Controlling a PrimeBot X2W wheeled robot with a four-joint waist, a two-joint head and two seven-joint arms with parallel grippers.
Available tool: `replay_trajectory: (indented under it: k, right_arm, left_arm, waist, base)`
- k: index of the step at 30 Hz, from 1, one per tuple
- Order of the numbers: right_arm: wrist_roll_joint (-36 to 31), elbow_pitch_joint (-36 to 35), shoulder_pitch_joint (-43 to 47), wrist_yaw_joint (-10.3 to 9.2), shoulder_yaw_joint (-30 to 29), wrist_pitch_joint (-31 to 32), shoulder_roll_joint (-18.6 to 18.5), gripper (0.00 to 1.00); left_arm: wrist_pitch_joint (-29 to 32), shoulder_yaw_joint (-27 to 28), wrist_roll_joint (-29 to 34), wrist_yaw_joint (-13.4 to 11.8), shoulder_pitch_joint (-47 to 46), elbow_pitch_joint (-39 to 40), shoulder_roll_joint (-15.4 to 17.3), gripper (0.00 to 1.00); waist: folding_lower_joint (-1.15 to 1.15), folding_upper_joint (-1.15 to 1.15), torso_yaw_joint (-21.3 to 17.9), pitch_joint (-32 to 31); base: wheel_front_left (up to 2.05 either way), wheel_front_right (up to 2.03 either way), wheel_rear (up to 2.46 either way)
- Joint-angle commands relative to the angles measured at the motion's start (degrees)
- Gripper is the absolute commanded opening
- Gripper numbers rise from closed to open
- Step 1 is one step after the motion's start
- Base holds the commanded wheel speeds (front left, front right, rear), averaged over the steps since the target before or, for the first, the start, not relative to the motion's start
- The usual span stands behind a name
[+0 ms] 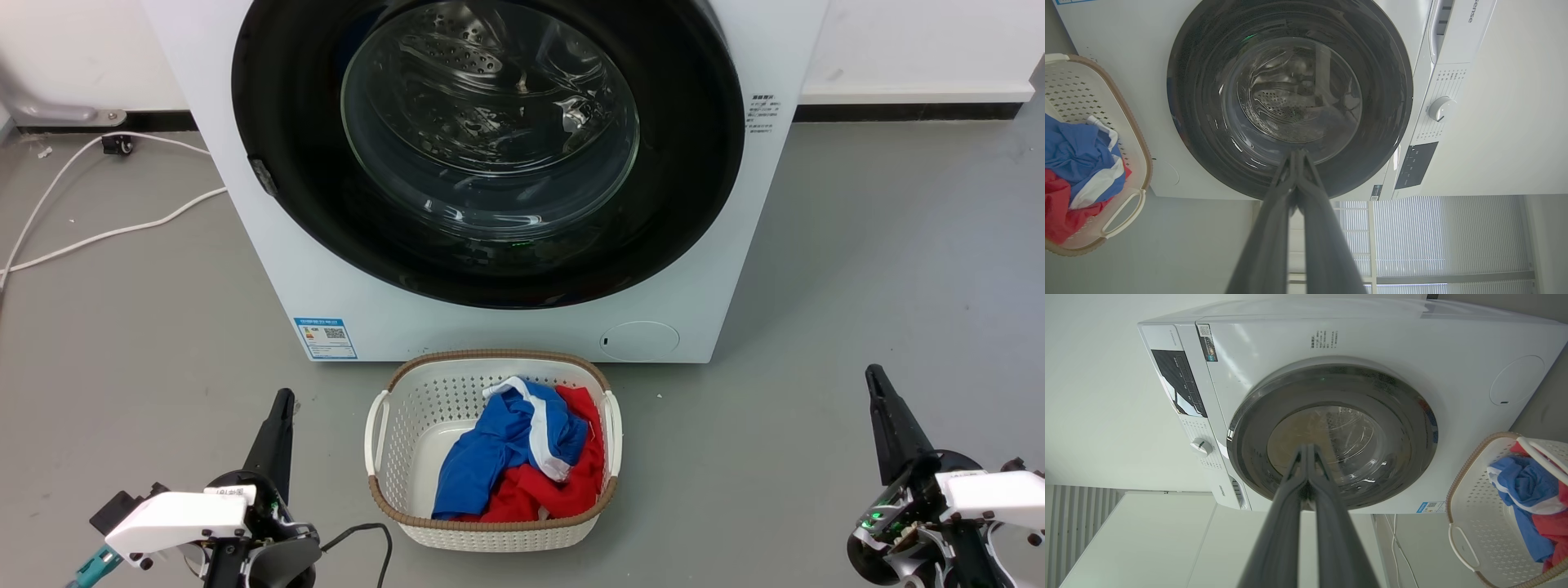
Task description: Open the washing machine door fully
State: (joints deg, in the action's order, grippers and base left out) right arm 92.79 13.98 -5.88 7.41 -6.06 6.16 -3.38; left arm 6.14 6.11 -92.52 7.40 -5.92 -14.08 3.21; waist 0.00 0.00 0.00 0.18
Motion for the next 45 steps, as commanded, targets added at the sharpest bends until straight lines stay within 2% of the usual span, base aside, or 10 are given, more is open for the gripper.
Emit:
replay_trajectory:
  k: [1, 21, 22, 36, 45]
  right_arm:
    - [-0.26, 0.07, -0.62, 0.15, -0.09, 0.11, 0.23, 0.00]
    - [-0.43, 0.08, -0.64, 0.15, -0.24, 0.24, 0.33, 0.00]
    - [-0.08, 0.00, -0.01, 0.00, -0.18, 0.13, 0.11, 1.00]
    - [-3.03, -0.98, 1.51, -0.01, 1.64, -2.71, -0.22, 1.00]
    - [-11.83, -1.52, 1.68, 0.01, 2.81, -5.27, -0.97, 1.00]
  left_arm:
    - [0.23, 0.18, 0.07, 0.16, -0.58, -0.04, -0.07, 0.00]
    - [0.25, 0.32, 0.23, 0.16, -0.59, -0.04, -0.15, 0.00]
    - [0.19, 0.10, 0.02, 0.00, -0.01, -0.01, -0.09, 1.00]
    - [-2.73, -3.47, 0.65, 0.01, -0.02, 1.01, -0.22, 1.00]
    - [-5.22, -5.23, 9.78, 0.02, -0.35, 2.43, 0.19, 1.00]
  waist:
    - [0.00, 0.00, 0.00, 0.00]
    - [0.00, 0.00, 0.00, 0.00]
    - [0.00, 0.00, 0.00, 0.00]
    - [0.00, 0.00, -0.09, 0.04]
    - [0.00, 0.00, -0.15, -0.03]
  base:
    - [0.00, 0.00, 0.00]
    - [0.00, 0.00, 0.00]
    - [0.00, 0.00, 0.00]
    - [0.00, 0.00, 0.00]
    - [0.00, 0.00, 0.00]
